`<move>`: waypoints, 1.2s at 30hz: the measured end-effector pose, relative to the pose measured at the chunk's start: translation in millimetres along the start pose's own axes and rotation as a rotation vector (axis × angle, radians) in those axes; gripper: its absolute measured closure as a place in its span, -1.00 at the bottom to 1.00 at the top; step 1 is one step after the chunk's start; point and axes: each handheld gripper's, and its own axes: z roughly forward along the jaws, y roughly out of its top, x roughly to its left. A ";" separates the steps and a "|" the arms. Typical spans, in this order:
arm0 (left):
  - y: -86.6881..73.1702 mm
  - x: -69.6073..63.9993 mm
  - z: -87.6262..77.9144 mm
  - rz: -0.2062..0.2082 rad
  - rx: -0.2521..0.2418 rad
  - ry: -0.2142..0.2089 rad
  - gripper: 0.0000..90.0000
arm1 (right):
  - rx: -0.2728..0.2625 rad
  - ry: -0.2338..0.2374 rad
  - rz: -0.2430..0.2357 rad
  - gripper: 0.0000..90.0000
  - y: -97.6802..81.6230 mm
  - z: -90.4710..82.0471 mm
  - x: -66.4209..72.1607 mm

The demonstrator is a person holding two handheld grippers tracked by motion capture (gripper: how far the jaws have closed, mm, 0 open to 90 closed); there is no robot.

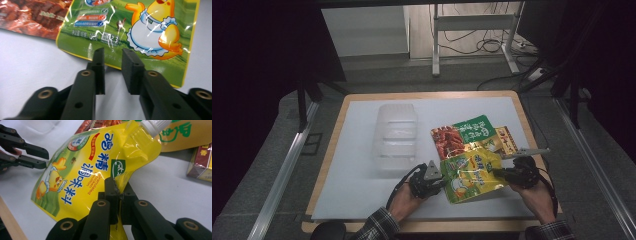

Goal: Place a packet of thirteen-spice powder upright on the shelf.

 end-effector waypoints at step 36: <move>-19.4 -5.0 -45.6 -0.062 -0.073 0.050 -0.31 | -0.083 0.118 -0.063 0.97 47.6 -26.9 40.2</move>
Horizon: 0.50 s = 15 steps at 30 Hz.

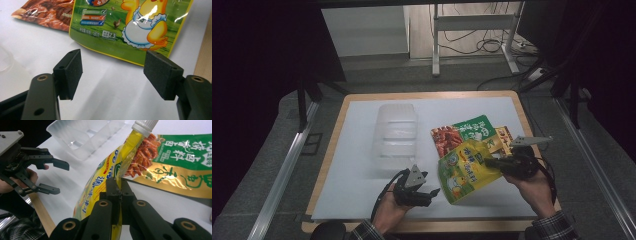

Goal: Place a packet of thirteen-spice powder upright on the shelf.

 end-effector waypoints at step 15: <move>-5.1 -2.3 -8.4 -0.007 0.002 0.012 -0.55 | 0.026 0.045 -0.081 0.97 29.1 8.5 19.5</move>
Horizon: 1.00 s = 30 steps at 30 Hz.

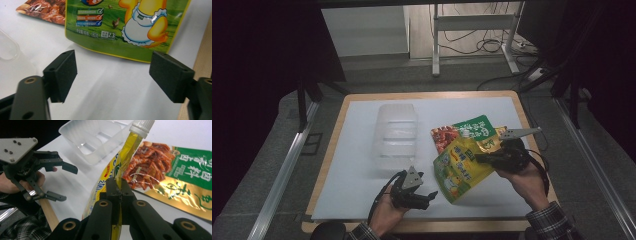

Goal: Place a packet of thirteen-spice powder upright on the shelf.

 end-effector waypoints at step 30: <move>-25.7 5.2 -32.4 -0.004 -0.021 0.070 -0.92 | -0.036 -0.029 -0.159 0.98 58.8 12.2 18.6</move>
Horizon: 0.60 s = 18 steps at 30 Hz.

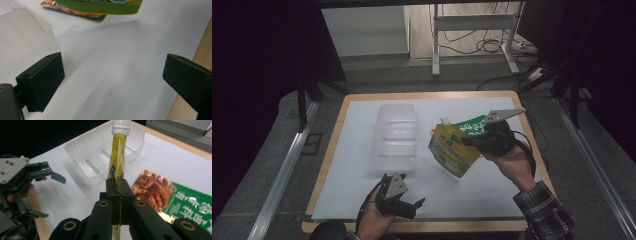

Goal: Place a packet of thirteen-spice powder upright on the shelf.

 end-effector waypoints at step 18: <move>-9.6 1.2 -9.9 0.004 -0.007 0.048 -0.94 | -0.032 0.026 -0.001 0.98 24.3 17.9 -22.8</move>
